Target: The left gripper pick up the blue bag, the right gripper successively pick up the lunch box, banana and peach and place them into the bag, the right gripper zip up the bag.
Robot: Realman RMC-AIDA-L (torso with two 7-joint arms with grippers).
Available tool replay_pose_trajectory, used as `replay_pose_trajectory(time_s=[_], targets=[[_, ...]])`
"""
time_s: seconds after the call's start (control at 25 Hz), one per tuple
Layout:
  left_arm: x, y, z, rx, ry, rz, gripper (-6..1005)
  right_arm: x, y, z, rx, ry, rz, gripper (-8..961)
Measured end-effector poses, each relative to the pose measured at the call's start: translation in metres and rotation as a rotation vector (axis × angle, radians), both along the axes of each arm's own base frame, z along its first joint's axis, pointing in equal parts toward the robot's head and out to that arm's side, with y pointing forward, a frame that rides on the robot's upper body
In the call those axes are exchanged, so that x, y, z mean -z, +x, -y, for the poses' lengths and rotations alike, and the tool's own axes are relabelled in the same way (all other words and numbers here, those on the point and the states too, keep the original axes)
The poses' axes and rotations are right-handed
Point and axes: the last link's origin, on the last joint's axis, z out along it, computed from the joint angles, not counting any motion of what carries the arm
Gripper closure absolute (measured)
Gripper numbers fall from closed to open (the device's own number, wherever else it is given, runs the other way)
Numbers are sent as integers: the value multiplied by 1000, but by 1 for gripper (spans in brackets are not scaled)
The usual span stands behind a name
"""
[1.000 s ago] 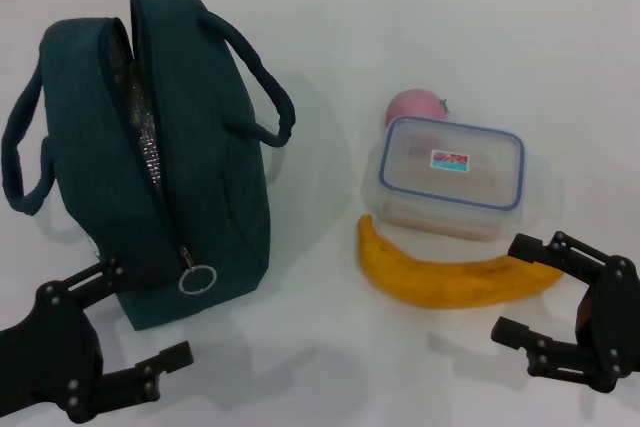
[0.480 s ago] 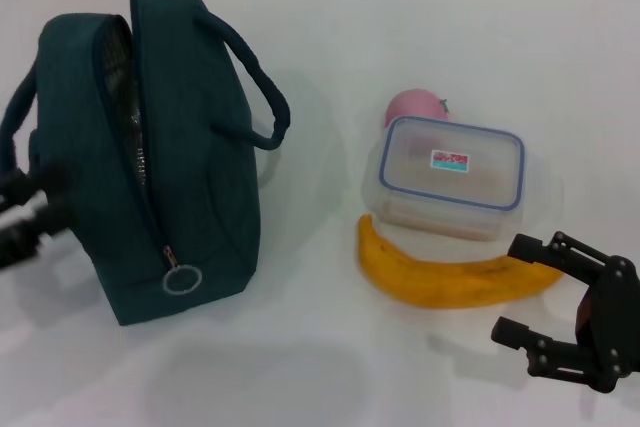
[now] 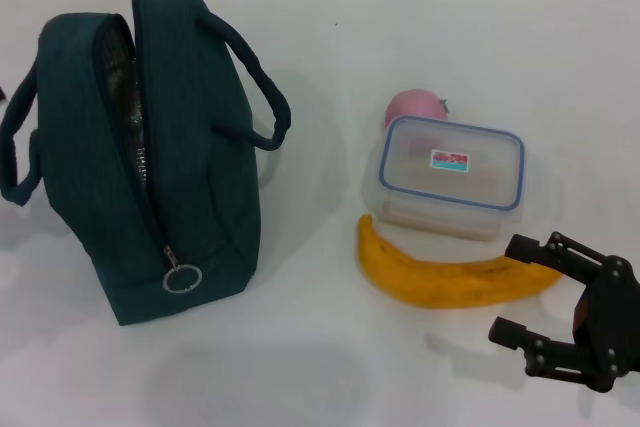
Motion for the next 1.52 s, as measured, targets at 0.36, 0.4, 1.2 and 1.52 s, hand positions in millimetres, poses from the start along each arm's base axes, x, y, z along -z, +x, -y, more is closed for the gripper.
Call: replay_pose_trajectory(time_s=[0.36,0.4,1.2,1.52], targets=[[-47,25,-47,-300,-187,-173,166,0,-2,-3,-5,-11,-5,97],[-47,30,-53,-328,-222,-211,166,0,-3,-3,-5,-13,-6,97],[-16,68,-93,-393,-471,-394,171,1,-4,-6,-6,-14,2,97],[-7,65,-96,-422,-483,-419,173,1,-5,-10,-9,-11,8,96]])
